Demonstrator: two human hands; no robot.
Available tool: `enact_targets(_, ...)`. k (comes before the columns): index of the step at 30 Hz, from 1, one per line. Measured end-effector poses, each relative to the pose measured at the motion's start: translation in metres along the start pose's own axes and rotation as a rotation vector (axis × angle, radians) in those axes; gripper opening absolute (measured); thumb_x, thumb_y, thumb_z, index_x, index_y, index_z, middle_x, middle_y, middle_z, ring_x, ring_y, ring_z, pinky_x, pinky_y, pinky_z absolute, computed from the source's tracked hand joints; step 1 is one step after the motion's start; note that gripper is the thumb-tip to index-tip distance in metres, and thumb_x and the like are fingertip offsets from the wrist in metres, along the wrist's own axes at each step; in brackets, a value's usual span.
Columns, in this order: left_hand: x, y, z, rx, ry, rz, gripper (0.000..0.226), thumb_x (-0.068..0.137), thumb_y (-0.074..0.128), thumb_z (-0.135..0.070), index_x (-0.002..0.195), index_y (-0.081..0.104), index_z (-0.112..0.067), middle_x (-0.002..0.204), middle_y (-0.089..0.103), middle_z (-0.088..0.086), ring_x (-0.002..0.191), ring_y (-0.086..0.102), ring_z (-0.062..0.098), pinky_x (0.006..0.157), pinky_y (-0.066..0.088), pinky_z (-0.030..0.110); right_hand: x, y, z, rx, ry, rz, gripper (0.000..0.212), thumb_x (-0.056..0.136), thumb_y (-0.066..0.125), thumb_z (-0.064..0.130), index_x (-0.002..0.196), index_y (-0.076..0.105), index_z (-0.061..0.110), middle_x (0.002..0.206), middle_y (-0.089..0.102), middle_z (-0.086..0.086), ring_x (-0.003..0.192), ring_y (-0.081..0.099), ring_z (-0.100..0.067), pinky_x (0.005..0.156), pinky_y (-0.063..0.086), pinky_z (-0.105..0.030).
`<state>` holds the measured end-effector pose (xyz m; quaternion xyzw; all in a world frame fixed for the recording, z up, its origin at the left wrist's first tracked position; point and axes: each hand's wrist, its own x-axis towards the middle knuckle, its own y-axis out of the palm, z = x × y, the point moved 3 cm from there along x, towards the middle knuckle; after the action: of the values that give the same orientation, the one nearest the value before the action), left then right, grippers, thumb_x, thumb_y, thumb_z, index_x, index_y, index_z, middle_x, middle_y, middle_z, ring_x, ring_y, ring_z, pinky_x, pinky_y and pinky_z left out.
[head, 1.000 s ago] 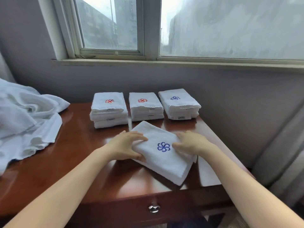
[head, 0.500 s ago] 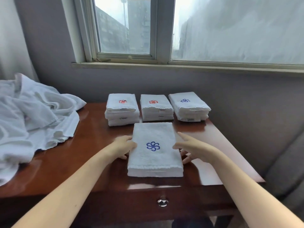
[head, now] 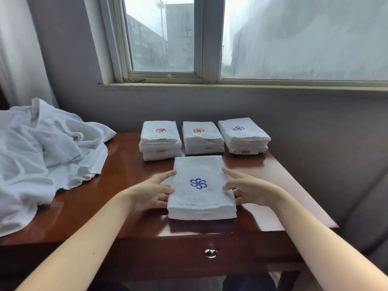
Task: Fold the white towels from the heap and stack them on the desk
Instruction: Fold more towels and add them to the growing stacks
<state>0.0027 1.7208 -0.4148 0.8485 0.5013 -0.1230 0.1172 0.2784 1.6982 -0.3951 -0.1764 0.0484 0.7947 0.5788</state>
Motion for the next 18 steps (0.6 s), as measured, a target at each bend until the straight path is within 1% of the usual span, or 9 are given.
enact_targets(2,-0.002,-0.001,0.003,-0.044,0.002,0.017,0.073,0.091,0.061,0.000,0.149,0.032,-0.034,0.127,0.067,0.006,0.104,0.067,0.025,0.074,0.060,0.032,-0.001,0.001,-0.002,0.038,0.003,0.023,0.082,0.090,0.058,0.002,0.155,0.020,0.034,0.124,0.062,-0.006,0.078,0.057,-0.020,0.060,0.054,-0.029)
enact_targets(4,-0.004,0.001,0.004,-0.066,0.007,0.027,0.072,0.090,0.061,0.000,0.146,0.035,-0.037,0.128,0.066,0.005,0.094,0.069,0.021,0.072,0.060,0.030,-0.001,0.000,-0.004,0.075,-0.001,0.049,0.081,0.091,0.056,0.001,0.155,0.018,0.033,0.125,0.063,-0.007,0.075,0.060,-0.018,0.059,0.054,-0.029)
enact_targets(6,-0.004,0.003,0.004,-0.064,0.016,0.024,0.071,0.089,0.061,0.001,0.143,0.038,-0.038,0.127,0.067,0.003,0.090,0.069,0.019,0.070,0.060,0.030,-0.002,-0.001,-0.005,0.098,-0.007,0.070,0.079,0.091,0.056,0.001,0.155,0.018,0.031,0.124,0.063,-0.008,0.071,0.062,-0.016,0.058,0.055,-0.028)
enact_targets(10,-0.007,0.007,0.003,-0.033,0.085,-0.065,0.067,0.085,0.058,0.003,0.139,0.047,-0.034,0.119,0.071,0.001,0.088,0.069,0.017,0.062,0.057,0.028,-0.003,0.002,-0.006,0.075,-0.049,0.082,0.073,0.089,0.056,-0.001,0.151,0.029,0.027,0.117,0.060,-0.009,0.066,0.059,-0.013,0.057,0.053,-0.027)
enact_targets(11,-0.008,0.007,0.002,-0.029,0.114,-0.091,0.067,0.083,0.059,0.003,0.138,0.048,-0.033,0.120,0.070,0.001,0.089,0.069,0.017,0.063,0.057,0.028,-0.003,0.003,-0.004,0.067,-0.076,0.077,0.071,0.089,0.055,-0.002,0.150,0.033,0.028,0.116,0.059,-0.011,0.069,0.060,-0.013,0.058,0.053,-0.027)
enact_targets(12,-0.010,0.006,-0.001,-0.023,0.147,-0.111,0.069,0.080,0.060,0.002,0.138,0.049,-0.032,0.122,0.069,0.002,0.094,0.070,0.018,0.067,0.058,0.030,-0.002,0.005,-0.002,0.061,-0.109,0.067,0.070,0.088,0.055,-0.003,0.148,0.036,0.029,0.120,0.057,-0.014,0.074,0.061,-0.014,0.060,0.053,-0.028)
enact_targets(14,-0.017,0.003,-0.010,0.011,0.210,-0.131,0.073,0.073,0.063,-0.002,0.138,0.049,-0.033,0.126,0.065,0.003,0.105,0.069,0.019,0.076,0.059,0.035,-0.001,0.007,0.006,0.045,-0.186,0.038,0.069,0.086,0.055,-0.005,0.144,0.041,0.031,0.132,0.054,-0.015,0.090,0.063,-0.018,0.065,0.055,-0.030)
enact_targets(16,-0.025,-0.003,-0.023,0.062,0.281,-0.132,0.076,0.070,0.064,-0.005,0.137,0.048,-0.035,0.129,0.062,0.001,0.110,0.067,0.017,0.078,0.058,0.036,0.001,0.009,0.017,0.039,-0.263,0.036,0.073,0.080,0.060,-0.003,0.142,0.043,0.033,0.132,0.057,-0.007,0.097,0.065,-0.015,0.066,0.055,-0.030)
enact_targets(18,-0.034,-0.011,-0.039,0.110,0.352,-0.136,0.078,0.069,0.062,-0.005,0.139,0.046,-0.036,0.130,0.061,-0.002,0.110,0.066,0.015,0.075,0.058,0.034,0.006,0.011,0.030,0.050,-0.331,0.047,0.078,0.070,0.061,0.002,0.139,0.045,0.037,0.123,0.063,0.004,0.095,0.067,-0.012,0.065,0.055,-0.029)
